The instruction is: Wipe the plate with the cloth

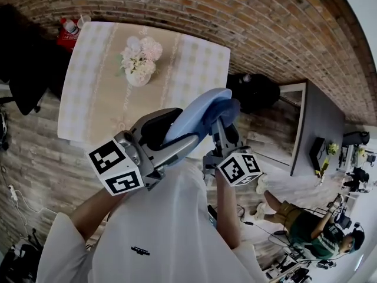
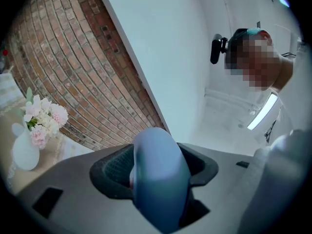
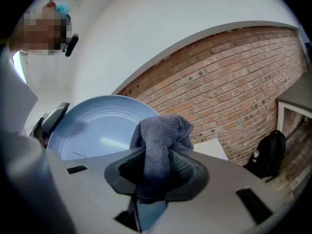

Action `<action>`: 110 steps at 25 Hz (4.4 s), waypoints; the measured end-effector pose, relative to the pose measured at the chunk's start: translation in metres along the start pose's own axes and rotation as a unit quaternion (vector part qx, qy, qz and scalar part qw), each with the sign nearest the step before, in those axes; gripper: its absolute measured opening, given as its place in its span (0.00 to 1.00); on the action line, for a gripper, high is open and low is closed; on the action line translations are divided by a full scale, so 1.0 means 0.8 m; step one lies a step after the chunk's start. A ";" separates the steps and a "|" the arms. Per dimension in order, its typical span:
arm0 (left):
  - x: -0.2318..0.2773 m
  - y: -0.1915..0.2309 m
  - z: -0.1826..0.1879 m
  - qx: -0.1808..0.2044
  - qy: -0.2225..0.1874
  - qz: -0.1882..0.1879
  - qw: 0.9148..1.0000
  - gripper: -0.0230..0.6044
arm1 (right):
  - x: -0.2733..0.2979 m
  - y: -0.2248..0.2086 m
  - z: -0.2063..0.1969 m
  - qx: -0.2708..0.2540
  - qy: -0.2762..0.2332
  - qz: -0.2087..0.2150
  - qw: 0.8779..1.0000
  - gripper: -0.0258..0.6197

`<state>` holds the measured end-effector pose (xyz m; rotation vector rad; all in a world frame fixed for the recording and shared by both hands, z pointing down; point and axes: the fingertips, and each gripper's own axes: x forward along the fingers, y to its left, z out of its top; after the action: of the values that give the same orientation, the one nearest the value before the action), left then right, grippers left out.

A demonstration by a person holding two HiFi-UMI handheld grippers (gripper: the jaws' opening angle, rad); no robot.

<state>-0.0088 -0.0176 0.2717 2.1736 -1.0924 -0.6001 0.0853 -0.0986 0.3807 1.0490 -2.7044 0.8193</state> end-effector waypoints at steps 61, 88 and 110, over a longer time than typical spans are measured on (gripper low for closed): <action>0.013 0.039 0.008 -0.044 -0.027 0.009 0.999 0.47 | 0.006 0.188 0.012 -0.152 0.043 0.183 0.970 0.23; -0.001 0.029 0.040 0.021 -0.065 0.022 0.997 0.47 | -0.032 0.200 -0.055 0.119 0.198 0.280 0.932 0.23; 0.005 0.015 0.051 0.028 -0.065 0.005 0.997 0.47 | -0.024 0.144 -0.083 0.113 0.268 0.234 0.928 0.23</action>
<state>-0.0394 -0.0397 0.2511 2.2020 -1.1998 -0.7231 0.0194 0.0186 0.3803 0.1311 -2.4209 1.2919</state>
